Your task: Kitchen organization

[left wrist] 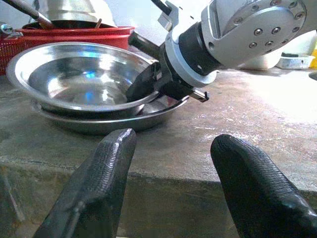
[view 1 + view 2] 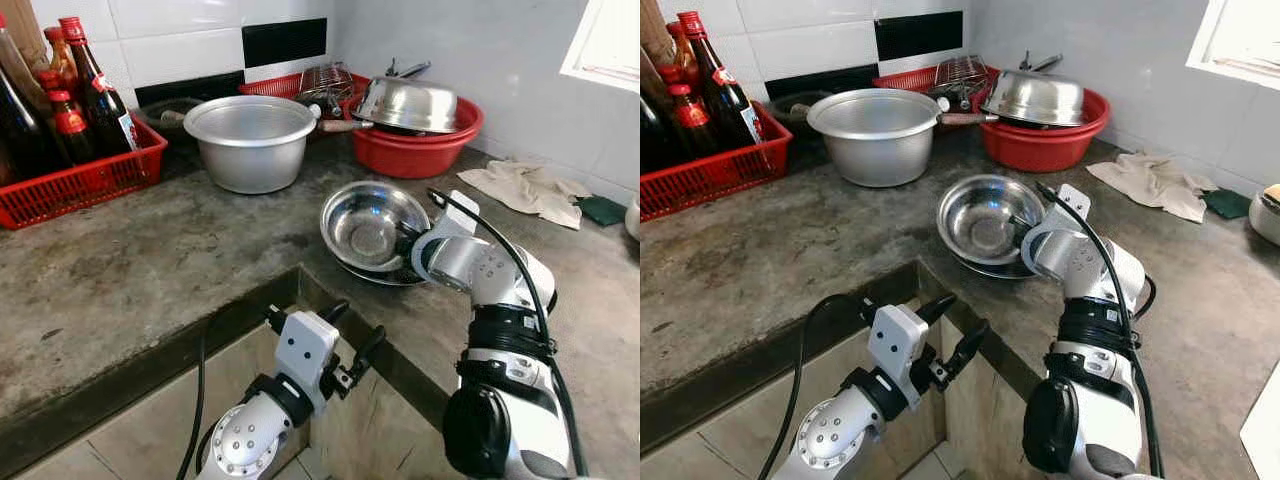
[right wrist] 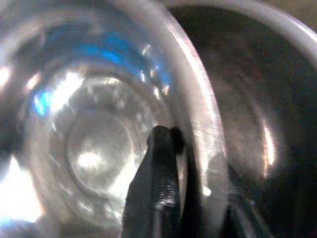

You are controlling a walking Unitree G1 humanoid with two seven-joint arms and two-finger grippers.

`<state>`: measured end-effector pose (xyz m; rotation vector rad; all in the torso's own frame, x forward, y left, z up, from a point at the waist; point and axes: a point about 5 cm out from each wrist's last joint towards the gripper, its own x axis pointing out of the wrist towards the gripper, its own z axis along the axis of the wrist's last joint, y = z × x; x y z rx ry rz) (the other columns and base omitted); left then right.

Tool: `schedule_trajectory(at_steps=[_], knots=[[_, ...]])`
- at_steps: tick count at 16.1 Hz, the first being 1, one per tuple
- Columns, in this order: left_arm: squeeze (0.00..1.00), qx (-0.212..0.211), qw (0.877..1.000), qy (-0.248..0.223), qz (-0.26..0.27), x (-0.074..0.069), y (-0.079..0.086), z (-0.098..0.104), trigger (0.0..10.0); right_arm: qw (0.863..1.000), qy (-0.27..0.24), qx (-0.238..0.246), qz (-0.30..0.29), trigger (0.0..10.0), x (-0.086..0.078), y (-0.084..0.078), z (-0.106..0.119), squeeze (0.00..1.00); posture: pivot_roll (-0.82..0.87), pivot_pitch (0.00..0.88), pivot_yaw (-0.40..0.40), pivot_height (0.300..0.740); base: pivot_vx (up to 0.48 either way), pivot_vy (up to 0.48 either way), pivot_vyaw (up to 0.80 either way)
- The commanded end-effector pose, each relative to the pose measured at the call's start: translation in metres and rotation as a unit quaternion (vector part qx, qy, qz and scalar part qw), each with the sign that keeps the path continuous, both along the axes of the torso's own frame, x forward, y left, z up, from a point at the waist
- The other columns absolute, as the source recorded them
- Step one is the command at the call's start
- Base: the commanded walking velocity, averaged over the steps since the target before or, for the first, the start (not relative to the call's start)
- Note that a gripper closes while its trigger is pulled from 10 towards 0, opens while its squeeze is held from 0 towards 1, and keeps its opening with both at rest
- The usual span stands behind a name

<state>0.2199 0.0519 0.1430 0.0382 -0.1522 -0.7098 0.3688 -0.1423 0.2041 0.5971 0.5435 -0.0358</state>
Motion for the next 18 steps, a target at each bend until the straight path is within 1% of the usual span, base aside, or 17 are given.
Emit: schedule_trajectory(at_steps=[1, 4, 6, 7, 8, 9, 10, 11, 12, 13, 14, 15, 16, 17, 18], knots=[[0.0, -0.002, 1.0, -0.013, 0.003, 0.001, -0.002, 0.006, 10.0, 1.0, -0.008, 0.014, -0.013, 0.0, 0.001, -0.001, 0.005, 0.0, 0.04, 0.015, -0.07, 0.74, 0.0, 0.0, 0.0], [0.0, -0.002, 1.0, -0.012, 0.005, 0.001, -0.001, 0.005, 10.0, 0.998, -0.041, 0.03, -0.042, 0.0, 0.001, -0.005, 0.015, 0.0, 0.04, 0.018, -0.07, 0.74, 0.0, 0.0, 0.0], [0.0, -0.001, 1.0, -0.014, 0.01, 0.002, 0.0, 0.006, 10.0, 0.992, -0.112, 0.033, -0.058, 0.0, 0.0, -0.006, 0.033, 0.0, 0.04, 0.018, -0.071, 0.74, 0.0, 0.0, 0.0], [0.0, -0.001, 1.0, -0.014, 0.011, 0.003, 0.0, 0.006, 10.0, 0.99, -0.119, 0.034, -0.06, 0.0, 0.0, -0.006, 0.035, 0.0, 0.04, 0.018, -0.071, 0.74, 0.0, 0.0, 0.0], [0.0, -0.001, 1.0, -0.015, 0.013, 0.003, 0.0, 0.007, 10.0, 0.984, -0.161, 0.019, -0.069, 0.0, -0.003, -0.007, 0.045, 0.0, 0.04, 0.016, -0.068, 0.74, 0.0, 0.0, 0.0], [0.0, -0.001, 1.0, -0.016, 0.014, 0.003, 0.0, 0.007, 10.0, 0.981, -0.179, 0.01, -0.072, 0.0, -0.004, -0.008, 0.049, 0.0, 0.04, 0.017, -0.069, 0.74, 0.0, 0.0, 0.0], [0.0, 0.0, 1.0, -0.018, 0.017, 0.004, 0.001, 0.007, 10.0, 0.97, -0.232, -0.017, -0.073, 0.0, -0.009, -0.007, 0.061, 0.0, 0.04, 0.016, -0.067, 0.74, 0.0, 0.0, 0.0], [0.0, 0.0, 1.0, -0.021, 0.021, 0.005, 0.002, 0.008, 10.0, 0.957, -0.272, -0.066, -0.078, 0.0, -0.014, -0.008, 0.069, 0.0, 0.04, 0.016, -0.067, 0.74, 0.0, 0.0, 0.0], [0.0, -0.002, 0.999, -0.026, 0.028, 0.007, 0.003, 0.01, 10.0, 0.945, -0.3, -0.099, -0.082, 0.0, -0.019, -0.009, 0.071, 0.0, 0.04, 0.013, -0.067, 0.74, 0.0, 0.0, 0.0], [0.0, -0.006, 0.999, -0.033, 0.038, 0.01, 0.004, 0.014, 10.0, 0.926, -0.333, -0.155, -0.087, 0.0, -0.028, -0.011, 0.071, 0.0, 0.04, 0.011, -0.066, 0.74, 0.0, 0.0, 0.0], [0.0, -0.004, 0.998, -0.037, 0.041, 0.011, 0.004, 0.015, 10.0, 0.918, -0.343, -0.178, -0.089, 0.0, -0.032, -0.012, 0.07, 0.0, 0.04, 0.011, -0.066, 0.74, 0.0, 0.0, 0.0], [0.0, -0.003, 0.998, -0.042, 0.048, 0.013, 0.004, 0.018, 10.0, 0.901, -0.364, -0.214, -0.099, 0.0, -0.041, -0.015, 0.068, 0.0, 0.04, 0.008, -0.07, 0.74, 0.0, 0.0, 0.0], [0.0, -0.004, 0.998, -0.043, 0.05, 0.014, 0.005, 0.018, 10.0, 0.887, -0.378, -0.242, -0.106, 0.0, -0.049, -0.018, 0.065, 0.0, 0.03, 0.004, -0.067, 0.74, 0.0, 0.0, 0.0], [0.0, -0.004, 0.998, -0.044, 0.053, 0.015, 0.005, 0.018, 10.0, 0.862, -0.4, -0.292, -0.111, 0.0, -0.063, -0.019, 0.062, 0.0, 0.02, 0.002, -0.063, 0.74, 0.0, 0.0, 0.0], [0.0, -0.003, 0.998, -0.045, 0.054, 0.015, 0.006, 0.018, 10.0, 0.847, -0.41, -0.32, -0.113, 0.0, -0.072, -0.02, 0.058, 0.0, 0.02, 0.0, -0.06, 0.74, 0.0, 0.0, 0.0]])
